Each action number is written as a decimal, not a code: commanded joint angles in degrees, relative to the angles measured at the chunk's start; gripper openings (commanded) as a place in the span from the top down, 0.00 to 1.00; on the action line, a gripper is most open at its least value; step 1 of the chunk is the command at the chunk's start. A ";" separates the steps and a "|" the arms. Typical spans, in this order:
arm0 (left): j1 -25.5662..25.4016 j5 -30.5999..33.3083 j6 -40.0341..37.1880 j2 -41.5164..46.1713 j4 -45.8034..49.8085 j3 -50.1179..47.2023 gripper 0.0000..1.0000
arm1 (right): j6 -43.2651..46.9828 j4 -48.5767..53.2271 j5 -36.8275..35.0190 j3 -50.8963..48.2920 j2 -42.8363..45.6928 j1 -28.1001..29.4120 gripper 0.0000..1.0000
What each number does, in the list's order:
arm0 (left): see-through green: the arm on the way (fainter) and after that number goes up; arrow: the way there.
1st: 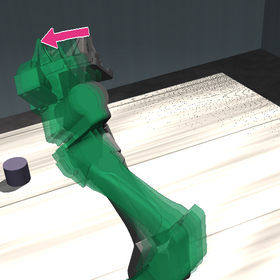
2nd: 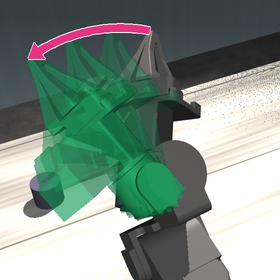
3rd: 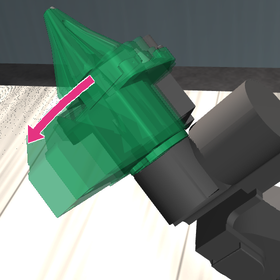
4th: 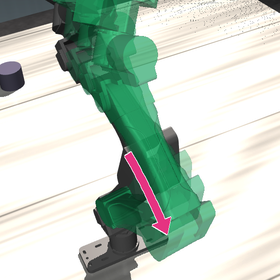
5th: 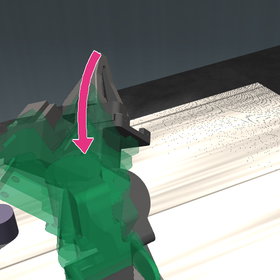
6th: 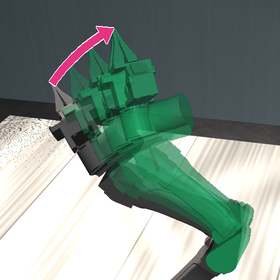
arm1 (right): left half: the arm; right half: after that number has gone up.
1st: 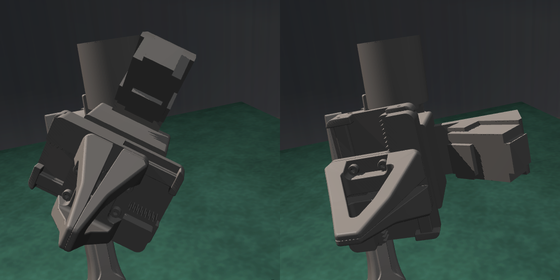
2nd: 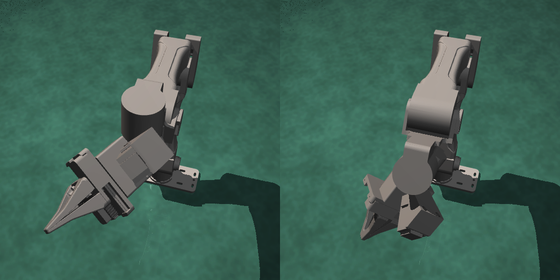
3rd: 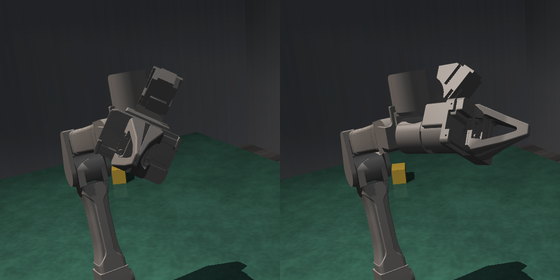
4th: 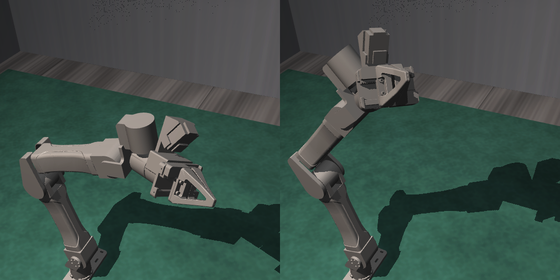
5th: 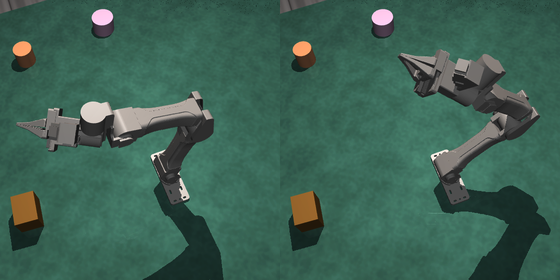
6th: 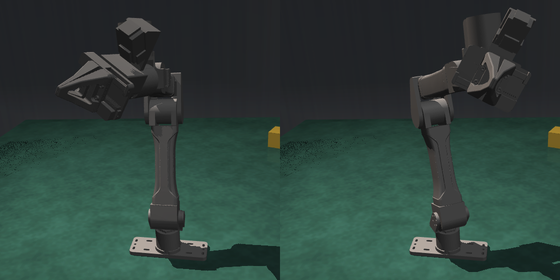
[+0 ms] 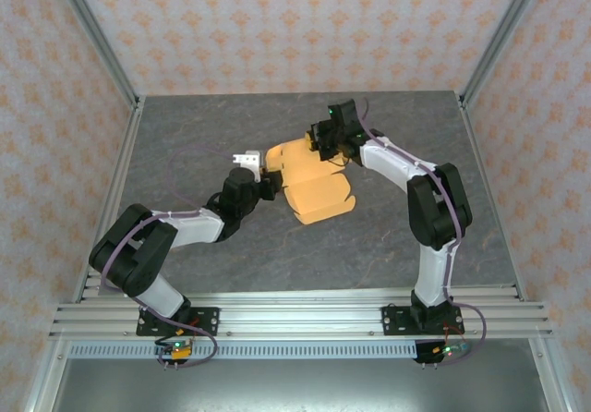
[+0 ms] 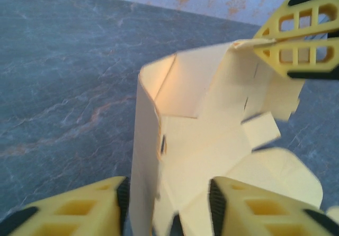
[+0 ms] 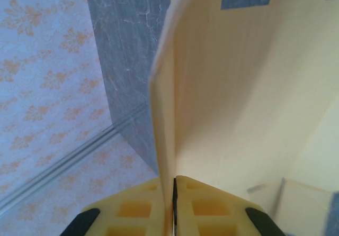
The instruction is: Fold the paper box
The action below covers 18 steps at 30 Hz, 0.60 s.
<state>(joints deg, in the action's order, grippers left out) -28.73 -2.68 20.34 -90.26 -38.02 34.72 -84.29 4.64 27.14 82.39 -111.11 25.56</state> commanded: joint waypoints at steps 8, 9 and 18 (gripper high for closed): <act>2.46 -0.60 1.19 6.59 5.94 -2.68 0.32 | 7.94 -27.90 0.54 -16.27 5.51 -0.25 0.86; 3.08 -0.98 1.43 6.50 5.35 -3.27 0.32 | 7.70 -30.82 0.89 -17.82 5.67 -0.17 0.85; 5.75 0.81 0.03 5.31 2.14 -6.59 0.34 | 6.27 -44.18 6.71 -21.30 4.32 -0.82 0.84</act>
<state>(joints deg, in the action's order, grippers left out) -23.68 -2.87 21.10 -84.68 -33.30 30.55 -78.94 -31.11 31.14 61.45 -107.61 25.12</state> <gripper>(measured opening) 0.663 0.159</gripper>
